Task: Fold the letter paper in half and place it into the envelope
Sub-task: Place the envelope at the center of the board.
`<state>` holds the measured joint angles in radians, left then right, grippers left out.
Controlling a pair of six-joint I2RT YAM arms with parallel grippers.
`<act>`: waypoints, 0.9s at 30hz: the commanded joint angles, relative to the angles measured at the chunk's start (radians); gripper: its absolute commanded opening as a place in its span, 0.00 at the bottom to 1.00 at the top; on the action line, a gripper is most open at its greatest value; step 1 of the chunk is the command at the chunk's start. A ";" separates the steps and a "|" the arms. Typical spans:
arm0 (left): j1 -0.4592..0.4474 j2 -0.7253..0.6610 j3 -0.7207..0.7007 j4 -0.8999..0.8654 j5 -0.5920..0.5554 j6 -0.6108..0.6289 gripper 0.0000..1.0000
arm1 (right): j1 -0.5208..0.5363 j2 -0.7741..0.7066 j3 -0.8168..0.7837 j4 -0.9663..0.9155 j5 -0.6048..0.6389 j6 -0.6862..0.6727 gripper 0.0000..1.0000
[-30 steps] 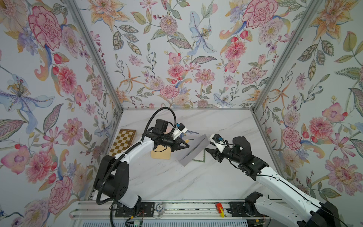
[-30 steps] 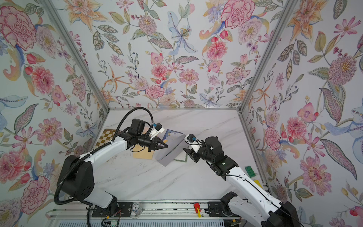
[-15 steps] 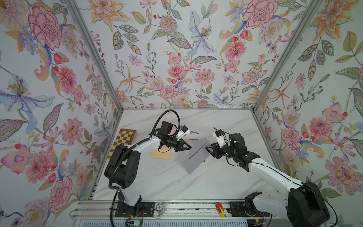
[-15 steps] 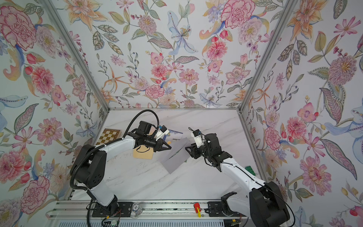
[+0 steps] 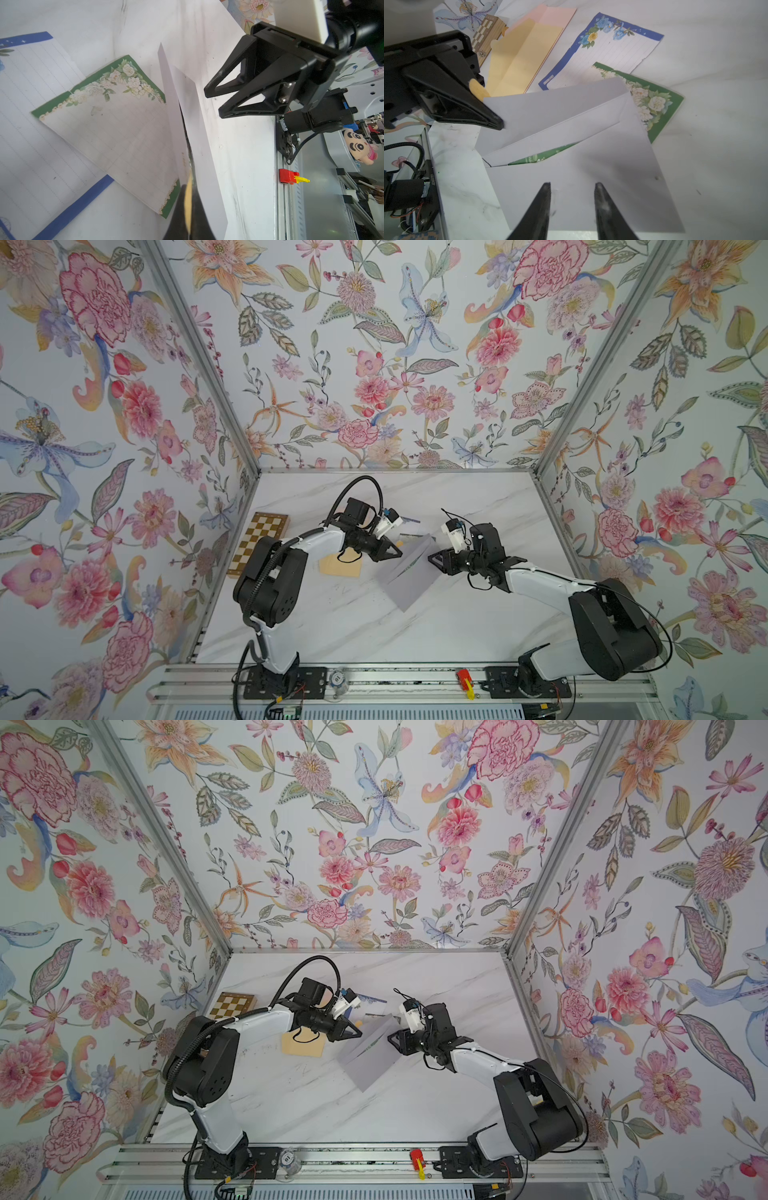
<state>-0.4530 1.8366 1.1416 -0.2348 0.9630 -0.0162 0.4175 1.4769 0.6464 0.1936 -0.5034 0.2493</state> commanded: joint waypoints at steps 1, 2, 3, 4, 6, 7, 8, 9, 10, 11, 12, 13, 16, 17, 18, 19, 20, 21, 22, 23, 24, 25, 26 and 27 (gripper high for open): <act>0.001 0.022 0.024 -0.017 -0.039 0.001 0.00 | -0.015 0.041 -0.002 0.064 -0.037 0.053 0.29; 0.001 0.026 0.023 -0.017 -0.050 -0.002 0.00 | -0.017 0.055 -0.002 0.074 -0.043 0.062 0.28; 0.001 0.030 0.024 -0.017 -0.062 -0.004 0.00 | -0.019 0.069 -0.002 0.082 -0.048 0.068 0.27; 0.002 0.033 0.022 -0.014 -0.072 -0.010 0.00 | -0.018 0.081 -0.003 0.088 -0.051 0.071 0.27; 0.000 0.038 0.017 -0.005 -0.087 -0.022 0.00 | -0.019 0.108 -0.006 0.100 -0.053 0.080 0.24; 0.001 0.039 0.015 0.000 -0.091 -0.025 0.00 | -0.020 0.121 -0.006 0.099 -0.053 0.082 0.22; 0.000 0.038 0.011 0.006 -0.097 -0.031 0.00 | -0.022 0.136 -0.007 0.100 -0.048 0.085 0.21; 0.000 0.038 0.008 0.013 -0.101 -0.037 0.00 | -0.024 0.150 -0.007 0.100 -0.046 0.092 0.19; 0.001 0.037 0.005 0.019 -0.103 -0.040 0.00 | -0.027 0.164 -0.008 0.105 -0.046 0.100 0.18; 0.000 0.036 -0.001 0.032 -0.106 -0.049 0.00 | -0.030 0.179 -0.011 0.115 -0.047 0.107 0.16; 0.000 0.033 -0.006 0.040 -0.110 -0.055 0.00 | -0.032 0.195 -0.013 0.121 -0.047 0.114 0.15; 0.000 0.032 -0.010 0.047 -0.110 -0.059 0.01 | -0.033 0.206 -0.014 0.127 -0.047 0.119 0.14; 0.000 0.029 -0.016 0.058 -0.104 -0.065 0.05 | -0.035 0.243 -0.016 0.127 -0.036 0.131 0.12; 0.000 0.027 -0.017 0.058 -0.103 -0.066 0.06 | -0.036 0.253 -0.018 0.132 -0.034 0.138 0.11; 0.000 0.026 -0.020 0.062 -0.104 -0.068 0.06 | -0.034 0.263 -0.021 0.139 -0.034 0.142 0.11; 0.000 0.023 -0.023 0.066 -0.108 -0.070 0.06 | -0.034 0.272 -0.025 0.144 -0.032 0.147 0.11; 0.000 0.021 -0.023 0.067 -0.111 -0.071 0.06 | -0.035 0.280 -0.026 0.148 -0.031 0.153 0.11; 0.001 0.020 -0.025 0.068 -0.112 -0.073 0.07 | -0.036 0.288 -0.028 0.150 -0.031 0.156 0.10; 0.001 0.019 -0.025 0.066 -0.114 -0.074 0.07 | -0.034 0.295 -0.028 0.149 -0.029 0.159 0.10; 0.001 0.018 -0.026 0.066 -0.121 -0.077 0.07 | -0.035 0.303 -0.029 0.147 -0.027 0.164 0.10; 0.001 0.017 -0.025 0.063 -0.126 -0.079 0.07 | -0.036 0.308 -0.030 0.146 -0.026 0.166 0.10; 0.002 0.016 -0.025 0.059 -0.133 -0.077 0.08 | -0.036 0.315 -0.031 0.146 -0.027 0.166 0.10; 0.001 0.015 -0.025 0.055 -0.142 -0.078 0.08 | -0.035 0.320 -0.031 0.143 -0.026 0.168 0.10; 0.001 0.015 -0.025 0.050 -0.152 -0.077 0.09 | -0.035 0.325 -0.031 0.141 -0.026 0.169 0.10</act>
<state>-0.4530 1.8629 1.1301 -0.1856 0.8402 -0.0803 0.3855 1.7584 0.6441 0.3866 -0.5583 0.4019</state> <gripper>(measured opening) 0.084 0.100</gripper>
